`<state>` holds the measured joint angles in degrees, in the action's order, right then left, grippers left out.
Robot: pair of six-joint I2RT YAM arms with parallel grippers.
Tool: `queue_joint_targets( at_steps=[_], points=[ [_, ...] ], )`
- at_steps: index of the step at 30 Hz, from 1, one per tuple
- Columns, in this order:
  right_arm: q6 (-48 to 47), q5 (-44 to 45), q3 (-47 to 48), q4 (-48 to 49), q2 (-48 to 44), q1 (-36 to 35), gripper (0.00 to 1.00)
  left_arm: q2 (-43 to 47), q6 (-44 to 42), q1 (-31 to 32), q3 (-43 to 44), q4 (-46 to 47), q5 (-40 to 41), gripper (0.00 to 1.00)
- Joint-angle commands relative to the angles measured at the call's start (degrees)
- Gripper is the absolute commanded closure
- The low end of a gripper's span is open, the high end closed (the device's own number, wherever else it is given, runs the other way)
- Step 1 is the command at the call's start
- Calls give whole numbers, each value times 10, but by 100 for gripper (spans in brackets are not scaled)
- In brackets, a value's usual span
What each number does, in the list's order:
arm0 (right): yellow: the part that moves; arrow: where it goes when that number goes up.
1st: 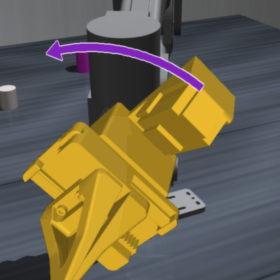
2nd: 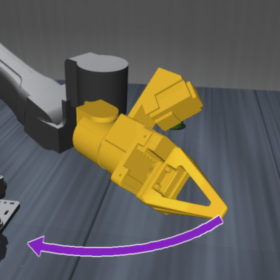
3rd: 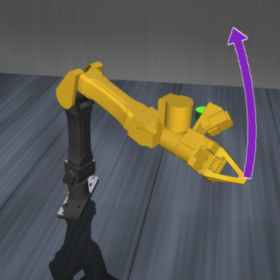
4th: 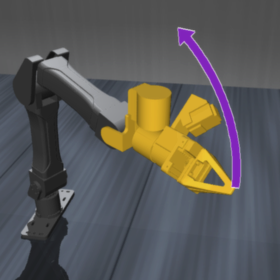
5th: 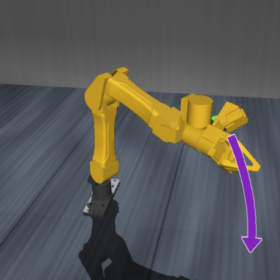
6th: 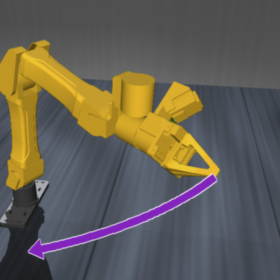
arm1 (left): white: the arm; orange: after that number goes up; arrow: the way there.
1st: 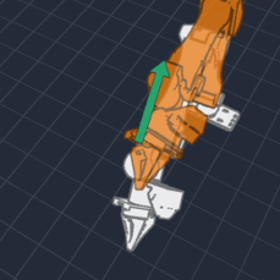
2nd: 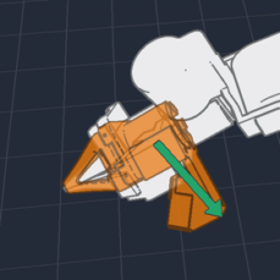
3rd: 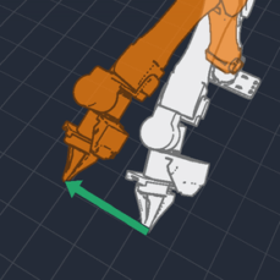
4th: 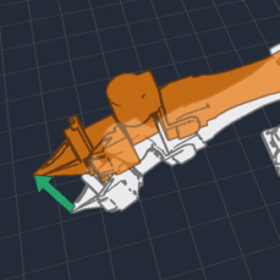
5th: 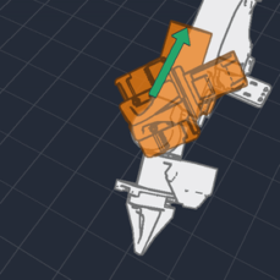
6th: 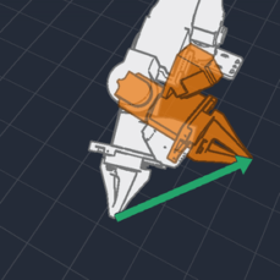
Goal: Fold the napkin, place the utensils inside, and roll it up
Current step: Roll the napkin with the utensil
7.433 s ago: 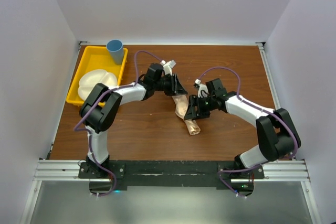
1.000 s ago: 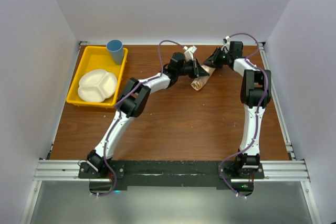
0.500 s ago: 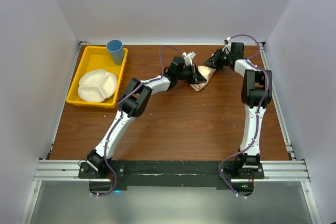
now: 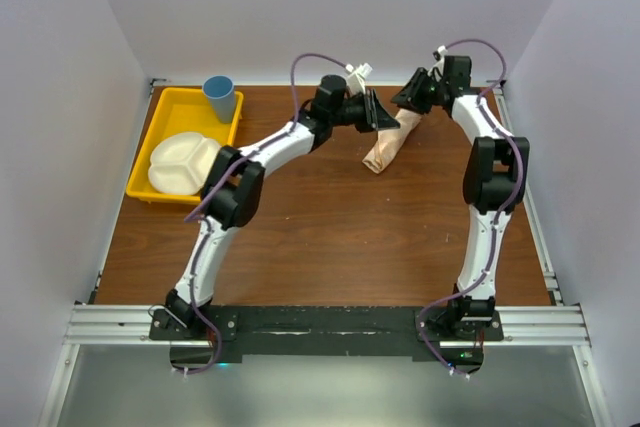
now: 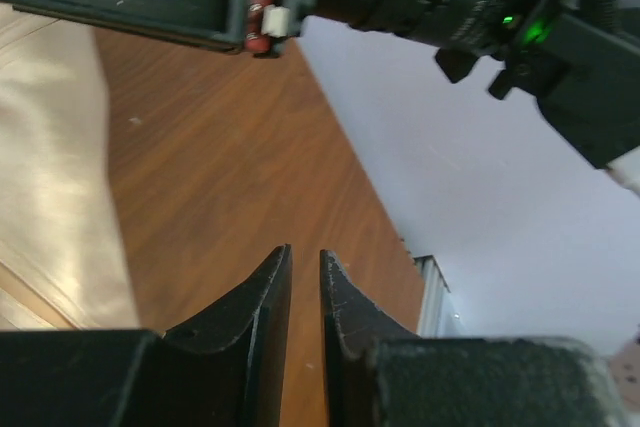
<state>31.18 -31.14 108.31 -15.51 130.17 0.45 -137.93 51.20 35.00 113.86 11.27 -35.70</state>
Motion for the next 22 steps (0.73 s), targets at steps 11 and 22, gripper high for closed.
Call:
queue_joint_targets(
  at_steps=[11, 22],
  points=[
    [-79, 252, -373, -138, -596, -147, 31, 634, -153, -1, -538, -51, 177, 53],
    [-53, 189, -670, -112, -872, -150, 2, 954, -90, 4, -809, -57, 265, 44]
  ],
)
